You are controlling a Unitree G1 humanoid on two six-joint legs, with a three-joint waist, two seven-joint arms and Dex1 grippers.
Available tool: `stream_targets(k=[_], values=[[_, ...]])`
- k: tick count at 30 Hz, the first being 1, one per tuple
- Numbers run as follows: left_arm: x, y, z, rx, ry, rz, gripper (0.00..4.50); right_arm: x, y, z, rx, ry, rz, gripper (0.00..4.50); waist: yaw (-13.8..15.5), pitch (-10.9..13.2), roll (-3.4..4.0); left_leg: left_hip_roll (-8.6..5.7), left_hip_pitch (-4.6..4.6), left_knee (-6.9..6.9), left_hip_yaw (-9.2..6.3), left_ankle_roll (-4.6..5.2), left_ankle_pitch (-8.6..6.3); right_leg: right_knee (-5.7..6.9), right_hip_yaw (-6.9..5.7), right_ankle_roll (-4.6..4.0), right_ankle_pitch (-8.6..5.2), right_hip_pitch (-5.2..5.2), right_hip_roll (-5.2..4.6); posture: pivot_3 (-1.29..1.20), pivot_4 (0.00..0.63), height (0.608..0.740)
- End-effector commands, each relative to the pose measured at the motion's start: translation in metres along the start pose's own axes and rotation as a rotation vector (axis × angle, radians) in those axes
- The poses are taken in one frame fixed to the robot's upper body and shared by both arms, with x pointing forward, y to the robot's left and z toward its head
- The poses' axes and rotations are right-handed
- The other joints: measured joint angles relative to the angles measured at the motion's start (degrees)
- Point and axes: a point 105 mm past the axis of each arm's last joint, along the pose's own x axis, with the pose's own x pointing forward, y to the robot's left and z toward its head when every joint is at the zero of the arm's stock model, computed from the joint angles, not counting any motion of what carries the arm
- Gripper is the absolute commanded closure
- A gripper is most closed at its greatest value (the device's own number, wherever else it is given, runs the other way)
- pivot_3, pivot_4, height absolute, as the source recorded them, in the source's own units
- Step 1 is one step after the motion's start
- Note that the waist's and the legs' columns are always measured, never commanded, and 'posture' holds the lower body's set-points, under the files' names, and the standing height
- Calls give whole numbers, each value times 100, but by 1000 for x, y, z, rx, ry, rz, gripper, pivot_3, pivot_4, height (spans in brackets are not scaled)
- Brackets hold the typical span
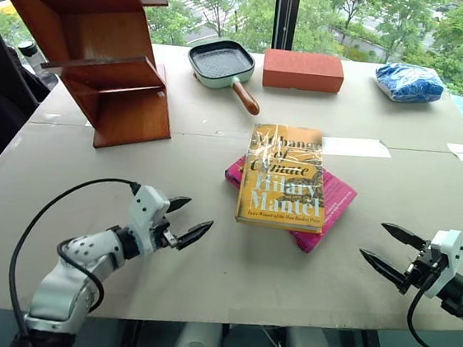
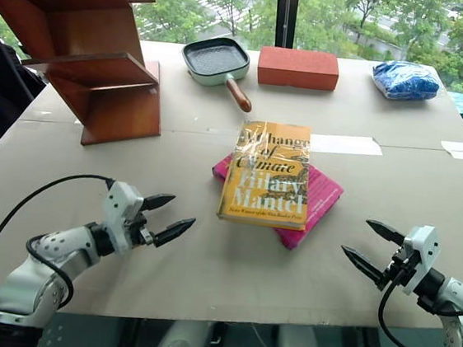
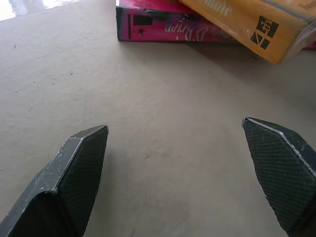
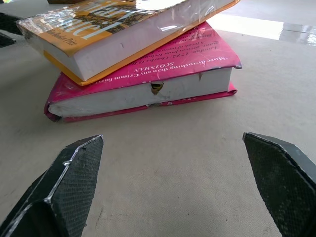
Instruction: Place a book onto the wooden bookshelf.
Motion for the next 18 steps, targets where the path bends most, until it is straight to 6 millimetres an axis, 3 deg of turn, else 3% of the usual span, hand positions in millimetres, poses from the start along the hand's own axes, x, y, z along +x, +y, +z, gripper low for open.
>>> stream_targets(k=[1, 7, 11, 18], values=[[0, -4, 11, -26, -2, -112, 21, -3, -1, 21, -64, -26, 25, 0, -20, 0, 1, 0, 0, 0, -1, 0, 0, 1, 1, 0, 0, 0, 0, 0, 150, 740], [8, 0, 26, -219, -9, -257, 21, -8, 30, 47, -26, -66, 200, 0, -21, 2, 4, 2, -10, -3, -1, 0, 0, -1, 1, 0, 0, -9, 6, 0, 150, 740], [28, -4, 15, -454, 84, -307, 21, -8, 58, 60, -22, -77, 296, 0, 1, 2, 3, -1, -29, 8, -10, 0, 0, -2, -17, 3, -1, -10, 6, 0, 150, 740], [62, -15, 39, -718, 48, -462, 21, -11, 60, 90, -122, -124, 260, 0, -15, 2, -9, -9, -42, 17, -27, 0, 0, -4, -21, 28, 7, -15, 3, 0, 150, 740]])
